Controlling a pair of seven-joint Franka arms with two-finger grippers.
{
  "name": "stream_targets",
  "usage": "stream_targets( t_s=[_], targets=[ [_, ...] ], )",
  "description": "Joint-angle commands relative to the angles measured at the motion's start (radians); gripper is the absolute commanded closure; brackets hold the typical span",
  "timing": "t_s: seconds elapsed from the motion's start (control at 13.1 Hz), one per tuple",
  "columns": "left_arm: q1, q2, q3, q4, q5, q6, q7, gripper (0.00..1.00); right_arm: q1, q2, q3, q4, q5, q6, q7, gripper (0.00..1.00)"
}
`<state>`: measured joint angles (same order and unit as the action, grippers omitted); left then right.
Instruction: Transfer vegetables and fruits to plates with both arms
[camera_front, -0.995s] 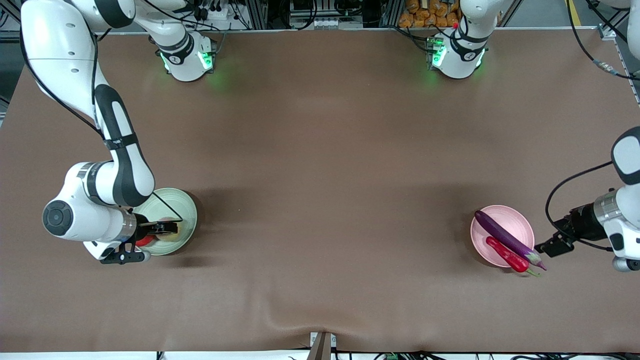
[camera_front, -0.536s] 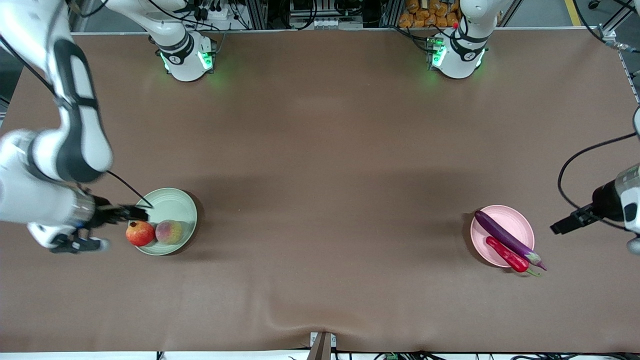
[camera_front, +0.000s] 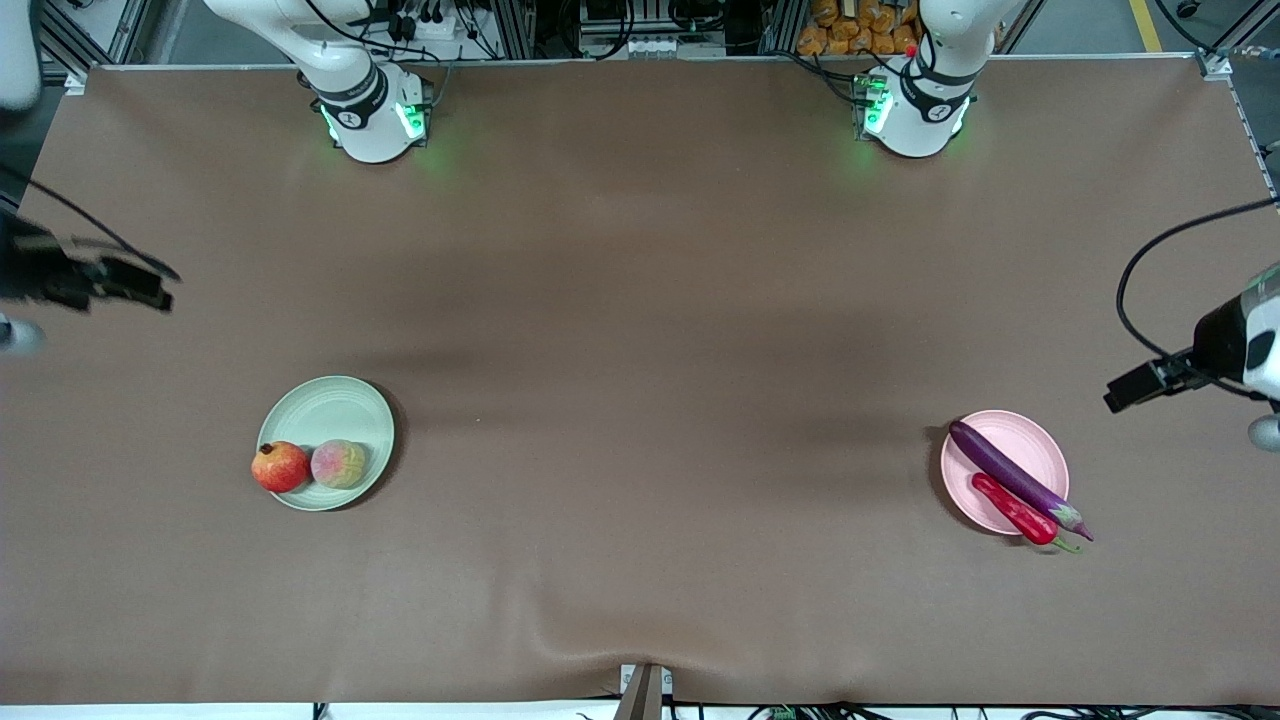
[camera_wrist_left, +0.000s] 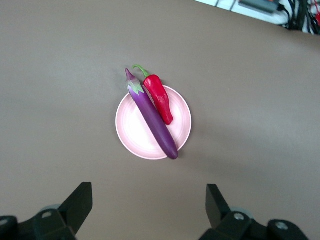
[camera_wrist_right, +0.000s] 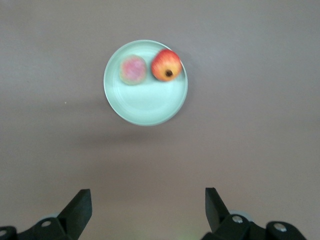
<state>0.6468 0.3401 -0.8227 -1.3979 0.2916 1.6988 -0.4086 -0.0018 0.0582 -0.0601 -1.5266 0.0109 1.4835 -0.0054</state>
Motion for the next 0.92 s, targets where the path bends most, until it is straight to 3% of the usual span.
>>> stream_targets(
  t_s=[0.0,0.31,0.46,0.84],
  targets=[
    [0.010,-0.071,0.000,-0.007,-0.058,-0.066,0.047,0.00,-0.006,-0.073,0.011,-0.073,-0.039,0.012,0.033,0.00],
    [0.013,-0.168,0.000,-0.007,-0.153,-0.083,0.048,0.00,-0.006,-0.069,0.008,-0.079,-0.039,0.050,0.013,0.00],
    [-0.013,-0.225,0.032,-0.021,-0.198,-0.122,0.056,0.00,-0.007,-0.067,0.008,-0.076,-0.026,0.047,0.012,0.00],
    [-0.378,-0.395,0.471,-0.211,-0.330,-0.123,0.037,0.00,-0.007,-0.069,0.006,-0.030,-0.022,-0.067,0.010,0.00]
  ],
)
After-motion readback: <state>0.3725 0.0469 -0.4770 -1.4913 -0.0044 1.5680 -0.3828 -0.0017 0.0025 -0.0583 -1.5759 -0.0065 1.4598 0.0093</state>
